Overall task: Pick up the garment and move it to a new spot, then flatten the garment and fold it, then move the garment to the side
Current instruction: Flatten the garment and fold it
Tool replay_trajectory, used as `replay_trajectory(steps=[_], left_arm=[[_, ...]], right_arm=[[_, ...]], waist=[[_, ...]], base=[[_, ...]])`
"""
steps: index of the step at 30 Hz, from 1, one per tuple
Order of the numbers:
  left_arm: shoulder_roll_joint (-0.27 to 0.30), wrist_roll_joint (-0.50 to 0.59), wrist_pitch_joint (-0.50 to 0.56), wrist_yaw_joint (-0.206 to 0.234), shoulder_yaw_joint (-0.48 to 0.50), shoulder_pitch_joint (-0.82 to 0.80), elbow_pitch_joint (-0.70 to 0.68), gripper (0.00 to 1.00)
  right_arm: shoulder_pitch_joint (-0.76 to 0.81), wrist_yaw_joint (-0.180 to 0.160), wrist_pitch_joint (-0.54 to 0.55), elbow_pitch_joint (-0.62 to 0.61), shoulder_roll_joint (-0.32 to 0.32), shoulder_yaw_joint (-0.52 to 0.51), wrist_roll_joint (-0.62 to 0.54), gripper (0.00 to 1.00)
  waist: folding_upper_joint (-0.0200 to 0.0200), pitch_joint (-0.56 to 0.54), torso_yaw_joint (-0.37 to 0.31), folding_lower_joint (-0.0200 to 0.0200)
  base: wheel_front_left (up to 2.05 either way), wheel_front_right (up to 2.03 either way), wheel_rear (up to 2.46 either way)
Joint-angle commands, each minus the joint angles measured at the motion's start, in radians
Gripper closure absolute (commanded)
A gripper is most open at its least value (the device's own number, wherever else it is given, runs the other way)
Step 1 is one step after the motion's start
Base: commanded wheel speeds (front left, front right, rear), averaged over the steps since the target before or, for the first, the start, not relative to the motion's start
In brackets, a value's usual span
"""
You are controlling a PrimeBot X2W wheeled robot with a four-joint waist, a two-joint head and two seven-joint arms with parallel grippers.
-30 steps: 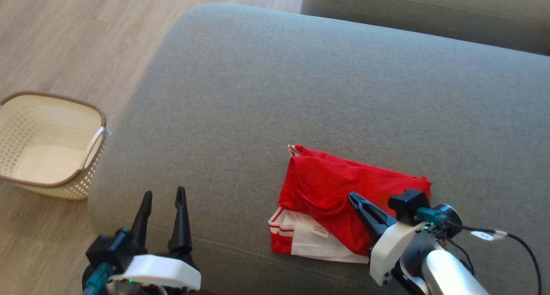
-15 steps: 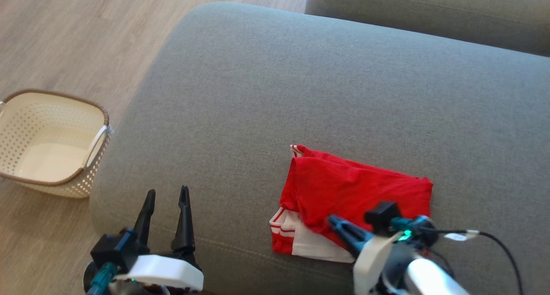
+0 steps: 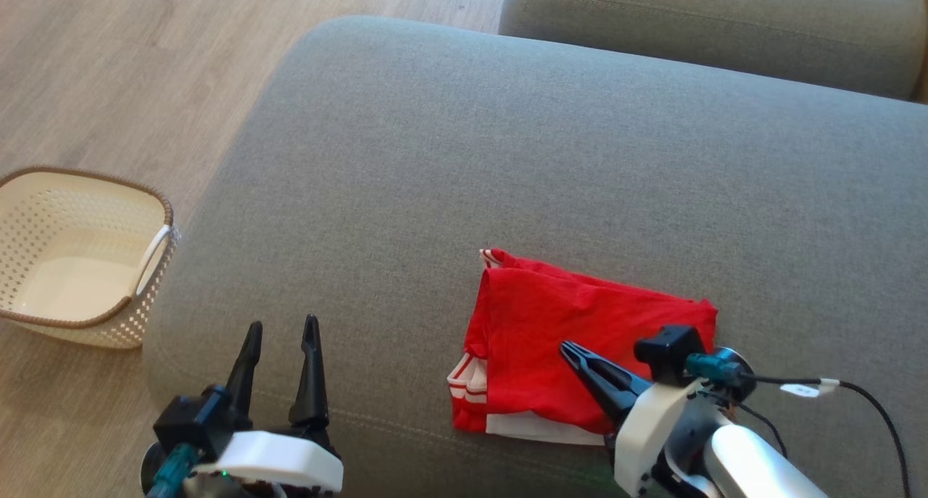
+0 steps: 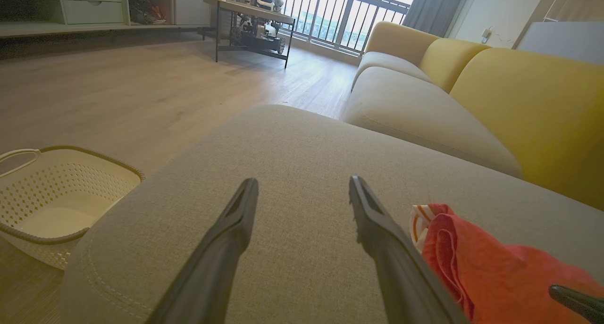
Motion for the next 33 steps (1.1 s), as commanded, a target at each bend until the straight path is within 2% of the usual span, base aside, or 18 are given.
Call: replay_trajectory(steps=[1, 7, 14, 18, 23, 27, 28, 29, 30, 33], left_arm=[[-0.004, 0.001, -0.012, -0.003, 0.033, -0.041, -0.029, 0.00], [-0.004, 0.000, -0.012, -0.005, 0.032, -0.046, -0.031, 0.00], [-0.004, -0.002, -0.012, 0.001, 0.033, -0.052, -0.030, 0.00], [-0.004, -0.001, -0.012, 0.002, 0.046, -0.047, -0.030, 0.00], [-0.004, -0.001, -0.012, 0.000, 0.058, -0.042, -0.034, 0.00], [-0.004, 0.003, -0.012, -0.006, 0.070, -0.037, -0.033, 0.00], [-0.004, 0.003, -0.012, -0.006, 0.070, -0.037, -0.033, 0.00], [-0.004, 0.003, -0.012, -0.007, 0.076, -0.036, -0.033, 0.00], [-0.004, 0.004, -0.012, -0.009, 0.088, -0.035, -0.036, 0.00], [-0.004, 0.009, -0.012, -0.016, 0.104, -0.033, -0.038, 0.00]], right_arm=[[-0.025, 0.000, -0.009, -0.005, 0.006, -0.012, -0.049, 1.00], [-0.014, 0.000, 0.024, 0.053, 0.047, 0.017, -0.070, 1.00], [-0.037, 0.000, 0.064, 0.120, 0.027, 0.120, -0.011, 1.00], [-0.054, 0.000, 0.029, 0.130, 0.025, 0.112, 0.015, 1.00], [-0.062, 0.000, -0.046, 0.106, 0.022, 0.003, 0.023, 1.00], [-0.043, 0.000, -0.114, 0.066, 0.016, -0.148, -0.018, 1.00], [-0.043, 0.000, -0.114, 0.066, 0.016, -0.148, -0.018, 1.00], [-0.035, 0.000, -0.129, 0.054, 0.015, -0.189, -0.039, 1.00], [-0.016, 0.000, -0.151, 0.026, 0.021, -0.273, -0.083, 1.00], [0.016, 0.000, -0.171, -0.032, 0.040, -0.379, -0.156, 1.00]], waist=[[0.0000, -0.001, 0.003, 0.0000], [0.0000, 0.009, 0.015, 0.0000], [0.0000, 0.015, 0.028, 0.0000], [0.0000, 0.003, 0.020, 0.0000], [0.0000, -0.023, -0.011, 0.0000], [0.0000, -0.049, -0.047, 0.0000], [0.0000, -0.049, -0.047, 0.0000], [0.0000, -0.055, -0.058, 0.0000], [0.0000, -0.067, -0.083, 0.0000], [0.0000, -0.082, -0.123, 0.0000]], base=[[0.00, 0.00, 0.00], [0.00, 0.00, 0.00], [0.00, 0.00, 0.00], [0.00, 0.00, 0.00], [0.00, 0.00, 0.00], [0.00, 0.00, 0.00], [0.00, 0.00, 0.00], [0.00, 0.00, 0.00], [0.00, 0.00, 0.00], [0.00, 0.00, 0.00]])
